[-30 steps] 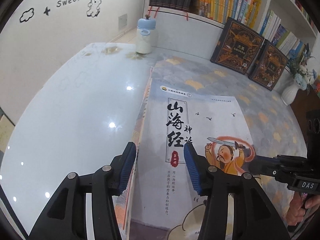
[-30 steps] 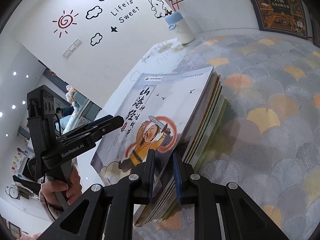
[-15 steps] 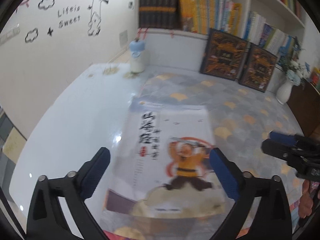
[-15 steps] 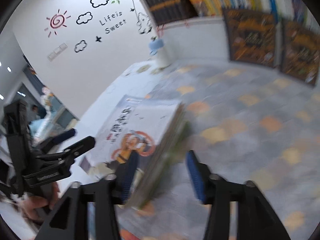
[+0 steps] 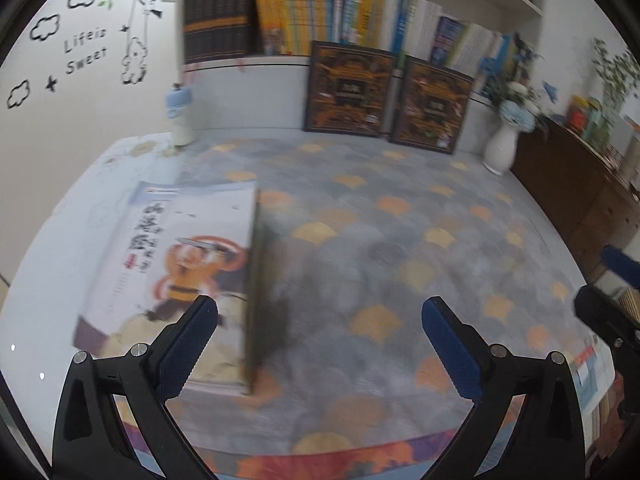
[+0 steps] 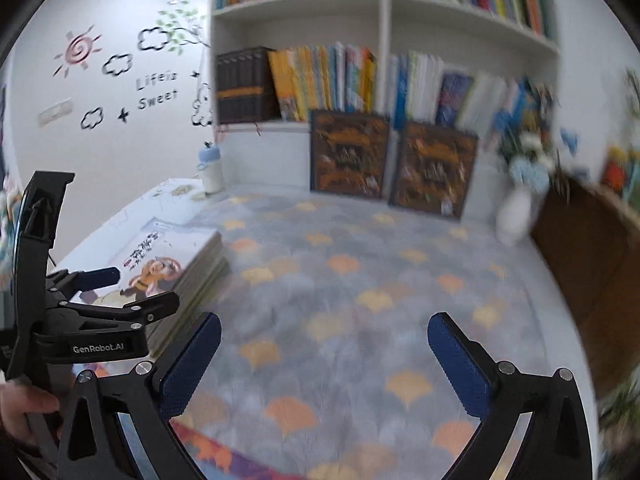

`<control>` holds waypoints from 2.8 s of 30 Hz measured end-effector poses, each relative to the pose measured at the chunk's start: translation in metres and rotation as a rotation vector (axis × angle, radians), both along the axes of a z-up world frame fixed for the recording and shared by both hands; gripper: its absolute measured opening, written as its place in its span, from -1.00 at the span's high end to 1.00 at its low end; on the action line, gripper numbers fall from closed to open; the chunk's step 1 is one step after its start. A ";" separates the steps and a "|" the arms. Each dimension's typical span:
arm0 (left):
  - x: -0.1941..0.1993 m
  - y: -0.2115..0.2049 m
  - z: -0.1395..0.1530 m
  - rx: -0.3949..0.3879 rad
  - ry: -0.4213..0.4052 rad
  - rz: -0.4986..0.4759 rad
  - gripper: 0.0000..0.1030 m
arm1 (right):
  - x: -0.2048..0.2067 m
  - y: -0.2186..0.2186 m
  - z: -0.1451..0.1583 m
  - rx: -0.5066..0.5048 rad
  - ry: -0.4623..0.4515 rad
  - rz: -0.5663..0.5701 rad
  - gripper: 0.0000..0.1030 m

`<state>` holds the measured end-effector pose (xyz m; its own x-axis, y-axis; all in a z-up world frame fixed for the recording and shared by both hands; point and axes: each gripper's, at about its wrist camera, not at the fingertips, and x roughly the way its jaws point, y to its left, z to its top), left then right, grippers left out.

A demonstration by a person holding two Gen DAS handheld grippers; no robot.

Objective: Organize books

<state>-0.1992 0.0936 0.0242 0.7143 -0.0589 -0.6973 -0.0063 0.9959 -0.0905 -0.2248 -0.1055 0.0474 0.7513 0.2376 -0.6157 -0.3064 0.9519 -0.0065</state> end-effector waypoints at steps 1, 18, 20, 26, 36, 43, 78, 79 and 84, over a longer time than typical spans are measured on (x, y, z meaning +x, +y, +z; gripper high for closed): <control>-0.002 -0.006 0.000 0.007 0.000 -0.007 -0.99 | 0.001 -0.007 -0.003 0.023 0.023 -0.001 -1.00; -0.006 -0.010 -0.008 0.026 0.017 0.034 -0.99 | 0.009 -0.017 -0.023 0.094 0.108 -0.037 -1.00; -0.006 -0.010 -0.009 0.024 0.024 0.039 -0.99 | 0.010 -0.016 -0.024 0.097 0.114 -0.029 -1.00; -0.005 -0.008 -0.011 0.023 0.031 0.038 -0.98 | 0.010 -0.015 -0.025 0.103 0.121 -0.021 -1.00; -0.007 -0.007 -0.011 0.030 0.028 0.043 -0.99 | 0.013 -0.012 -0.029 0.096 0.135 -0.024 -1.00; -0.007 -0.009 -0.011 0.034 0.029 0.038 -0.99 | 0.012 -0.010 -0.029 0.100 0.134 -0.013 -1.00; -0.010 -0.006 -0.008 0.022 0.026 0.049 -0.98 | 0.013 -0.008 -0.034 0.104 0.156 -0.028 -1.00; -0.010 -0.006 -0.008 0.021 0.027 0.049 -0.99 | 0.013 -0.008 -0.034 0.102 0.156 -0.029 -1.00; -0.010 -0.006 -0.009 0.023 0.027 0.047 -0.98 | 0.013 -0.008 -0.037 0.101 0.159 -0.028 -1.00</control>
<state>-0.2093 0.0875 0.0157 0.6971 -0.0095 -0.7169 -0.0554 0.9962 -0.0670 -0.2121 -0.1134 0.0107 0.6538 0.2841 -0.7013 -0.2689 0.9536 0.1356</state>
